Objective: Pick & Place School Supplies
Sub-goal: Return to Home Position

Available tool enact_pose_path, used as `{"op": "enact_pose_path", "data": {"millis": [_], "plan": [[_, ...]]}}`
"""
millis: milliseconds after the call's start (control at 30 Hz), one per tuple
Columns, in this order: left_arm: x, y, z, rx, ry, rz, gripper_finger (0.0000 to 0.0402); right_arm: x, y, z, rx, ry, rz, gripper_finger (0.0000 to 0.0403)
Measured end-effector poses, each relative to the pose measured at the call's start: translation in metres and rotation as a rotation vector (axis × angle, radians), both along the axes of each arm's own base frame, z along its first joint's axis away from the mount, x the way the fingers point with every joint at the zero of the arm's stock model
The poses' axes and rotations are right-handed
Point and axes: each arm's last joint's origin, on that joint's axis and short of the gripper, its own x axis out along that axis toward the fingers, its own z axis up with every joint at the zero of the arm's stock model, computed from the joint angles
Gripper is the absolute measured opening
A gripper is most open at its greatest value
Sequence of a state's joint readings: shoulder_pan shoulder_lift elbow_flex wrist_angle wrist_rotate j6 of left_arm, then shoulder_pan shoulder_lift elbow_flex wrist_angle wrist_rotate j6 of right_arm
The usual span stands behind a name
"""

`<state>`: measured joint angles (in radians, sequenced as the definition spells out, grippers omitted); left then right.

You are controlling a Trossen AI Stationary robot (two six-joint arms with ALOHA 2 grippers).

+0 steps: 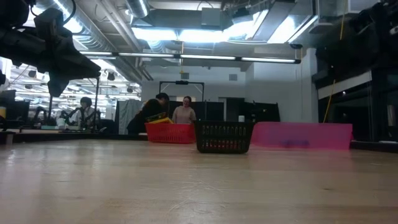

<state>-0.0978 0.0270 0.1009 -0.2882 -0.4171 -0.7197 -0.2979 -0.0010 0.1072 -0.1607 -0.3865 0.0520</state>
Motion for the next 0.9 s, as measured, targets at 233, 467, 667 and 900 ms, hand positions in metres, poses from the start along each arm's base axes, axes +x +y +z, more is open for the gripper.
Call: {"op": "enact_pose_path", "data": {"millis": [233, 467, 667, 900], "plan": [[0.0, 0.0, 0.0, 0.0, -0.001, 0.0, 0.0059, 0.002, 0.005, -0.008, 0.006, 0.016, 0.122, 0.0143], [0.0, 0.0, 0.0, 0.0, -0.001, 0.0, 0.0059, 0.003, 0.011, -0.006, -0.026, -0.011, 0.173, 0.0143], [0.0, 0.0, 0.0, 0.0, -0.001, 0.0, 0.0059, 0.004, 0.005, -0.001, -0.04, -0.055, -0.088, 0.0143], [0.0, 0.0, 0.0, 0.0, -0.001, 0.0, 0.0059, 0.004, 0.001, -0.003, -0.033, -0.035, -0.26, 0.0143]]}}
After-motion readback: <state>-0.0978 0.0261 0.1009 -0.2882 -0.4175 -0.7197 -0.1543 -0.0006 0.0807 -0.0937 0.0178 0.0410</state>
